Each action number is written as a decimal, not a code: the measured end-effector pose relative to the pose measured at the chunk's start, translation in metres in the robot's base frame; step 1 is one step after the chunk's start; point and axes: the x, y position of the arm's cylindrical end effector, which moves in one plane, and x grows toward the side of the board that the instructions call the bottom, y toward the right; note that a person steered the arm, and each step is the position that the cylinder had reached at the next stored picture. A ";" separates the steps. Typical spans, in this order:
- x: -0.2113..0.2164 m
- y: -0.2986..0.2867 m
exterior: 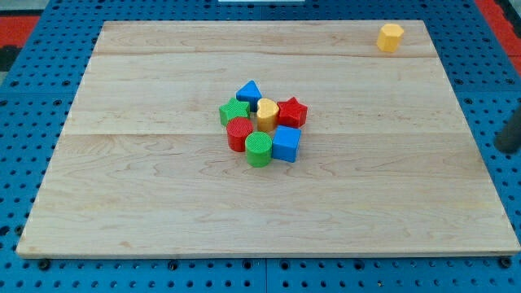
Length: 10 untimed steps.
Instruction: Move the cube into the heart
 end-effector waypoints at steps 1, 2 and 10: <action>0.029 -0.028; 0.030 -0.085; 0.027 -0.301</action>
